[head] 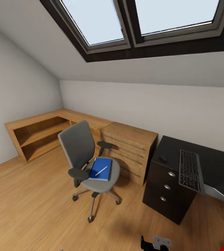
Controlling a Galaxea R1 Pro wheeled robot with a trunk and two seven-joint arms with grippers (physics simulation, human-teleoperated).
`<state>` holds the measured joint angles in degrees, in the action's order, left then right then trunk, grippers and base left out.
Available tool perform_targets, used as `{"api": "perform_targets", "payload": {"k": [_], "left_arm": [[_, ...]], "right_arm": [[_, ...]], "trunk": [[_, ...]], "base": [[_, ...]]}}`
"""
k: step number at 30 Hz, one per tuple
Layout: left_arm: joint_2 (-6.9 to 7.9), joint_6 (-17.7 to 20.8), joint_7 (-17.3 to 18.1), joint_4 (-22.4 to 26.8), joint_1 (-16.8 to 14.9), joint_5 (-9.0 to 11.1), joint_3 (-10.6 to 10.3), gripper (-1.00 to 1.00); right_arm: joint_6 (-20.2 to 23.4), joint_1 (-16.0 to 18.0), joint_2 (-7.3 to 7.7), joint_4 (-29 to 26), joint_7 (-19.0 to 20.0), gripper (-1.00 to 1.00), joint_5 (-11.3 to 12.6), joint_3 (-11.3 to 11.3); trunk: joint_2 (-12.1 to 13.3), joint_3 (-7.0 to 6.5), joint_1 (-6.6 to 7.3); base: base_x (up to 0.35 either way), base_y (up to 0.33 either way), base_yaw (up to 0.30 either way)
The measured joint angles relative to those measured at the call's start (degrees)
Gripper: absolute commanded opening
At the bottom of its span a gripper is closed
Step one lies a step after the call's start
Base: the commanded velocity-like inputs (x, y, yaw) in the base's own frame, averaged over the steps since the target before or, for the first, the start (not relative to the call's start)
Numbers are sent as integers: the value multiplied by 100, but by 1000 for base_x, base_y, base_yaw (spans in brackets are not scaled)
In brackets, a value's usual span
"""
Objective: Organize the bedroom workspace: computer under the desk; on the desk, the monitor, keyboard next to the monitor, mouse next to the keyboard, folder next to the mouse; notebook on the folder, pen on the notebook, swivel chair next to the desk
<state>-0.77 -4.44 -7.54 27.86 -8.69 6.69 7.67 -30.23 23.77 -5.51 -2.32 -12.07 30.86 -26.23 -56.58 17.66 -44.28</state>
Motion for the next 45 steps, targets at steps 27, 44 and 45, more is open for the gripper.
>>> {"api": "perform_targets", "payload": {"k": [27,44,45], "left_arm": [[0,-2,1,-1,0,0,0,100],[0,4,-2,-1,0,0,2,100],[0,4,-2,-1,0,0,3,100]], "right_arm": [[0,0,-9,0,0,100,8,-1],[1,-1,-9,-1,0,100,3,0],[-1,0,-9,0,1,100,4,0]], "trunk": [[1084,-436,596],[1767,-742,968],[1807,-760,990]], "base": [[-296,62,-269],[-137,1,-269],[-318,0,-268]]}}
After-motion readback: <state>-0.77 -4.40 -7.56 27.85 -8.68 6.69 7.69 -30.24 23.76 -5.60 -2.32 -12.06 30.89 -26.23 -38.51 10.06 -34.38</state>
